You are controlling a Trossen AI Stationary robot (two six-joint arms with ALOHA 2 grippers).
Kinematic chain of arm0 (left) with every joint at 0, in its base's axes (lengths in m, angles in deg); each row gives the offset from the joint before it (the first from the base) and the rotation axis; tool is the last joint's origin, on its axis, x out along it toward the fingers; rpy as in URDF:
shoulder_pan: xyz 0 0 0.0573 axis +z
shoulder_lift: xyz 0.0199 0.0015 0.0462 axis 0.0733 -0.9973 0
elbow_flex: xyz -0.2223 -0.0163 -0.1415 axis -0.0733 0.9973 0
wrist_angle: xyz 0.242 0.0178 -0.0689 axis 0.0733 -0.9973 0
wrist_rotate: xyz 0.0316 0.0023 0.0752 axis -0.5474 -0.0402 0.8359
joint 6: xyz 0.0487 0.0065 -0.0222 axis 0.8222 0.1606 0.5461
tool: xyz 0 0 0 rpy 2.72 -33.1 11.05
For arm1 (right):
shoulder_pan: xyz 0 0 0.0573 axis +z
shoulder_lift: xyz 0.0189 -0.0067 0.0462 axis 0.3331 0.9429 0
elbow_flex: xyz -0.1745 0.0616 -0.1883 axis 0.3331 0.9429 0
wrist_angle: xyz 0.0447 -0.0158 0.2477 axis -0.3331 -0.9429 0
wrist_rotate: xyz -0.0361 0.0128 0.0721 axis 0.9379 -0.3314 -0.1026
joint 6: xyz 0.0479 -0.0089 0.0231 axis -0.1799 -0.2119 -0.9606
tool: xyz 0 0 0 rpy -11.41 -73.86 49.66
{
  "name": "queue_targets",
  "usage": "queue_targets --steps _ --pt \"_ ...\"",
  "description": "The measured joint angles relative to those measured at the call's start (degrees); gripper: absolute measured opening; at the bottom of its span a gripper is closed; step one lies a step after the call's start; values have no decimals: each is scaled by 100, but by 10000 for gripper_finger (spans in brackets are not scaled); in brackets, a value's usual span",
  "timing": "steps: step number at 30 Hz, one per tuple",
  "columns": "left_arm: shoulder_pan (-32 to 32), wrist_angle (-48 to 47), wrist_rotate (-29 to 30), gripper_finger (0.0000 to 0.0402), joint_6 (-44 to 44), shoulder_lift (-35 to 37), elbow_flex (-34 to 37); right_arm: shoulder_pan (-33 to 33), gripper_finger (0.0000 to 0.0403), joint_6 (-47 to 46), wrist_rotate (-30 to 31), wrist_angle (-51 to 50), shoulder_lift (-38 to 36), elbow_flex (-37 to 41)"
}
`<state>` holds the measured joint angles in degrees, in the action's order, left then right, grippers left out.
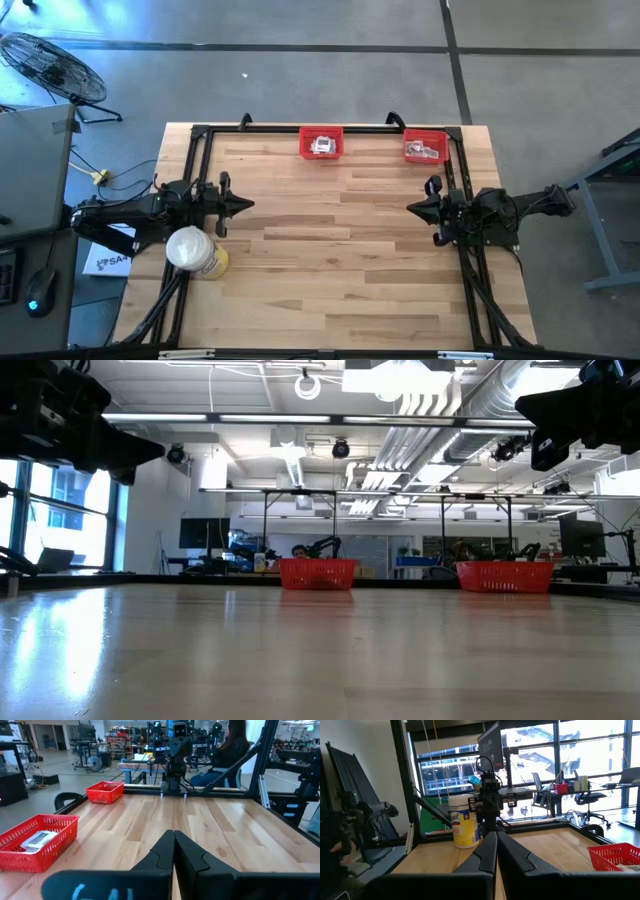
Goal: Pick & Place First Aid Supplies
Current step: Return to Home Position
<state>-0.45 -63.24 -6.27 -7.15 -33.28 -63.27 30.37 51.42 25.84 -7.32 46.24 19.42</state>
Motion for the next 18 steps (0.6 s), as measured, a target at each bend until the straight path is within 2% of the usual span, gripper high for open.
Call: queue_targets --steps 18 --pt "0 9 2 0 -111 -2 2 1 4 0 -1 0 0 0"
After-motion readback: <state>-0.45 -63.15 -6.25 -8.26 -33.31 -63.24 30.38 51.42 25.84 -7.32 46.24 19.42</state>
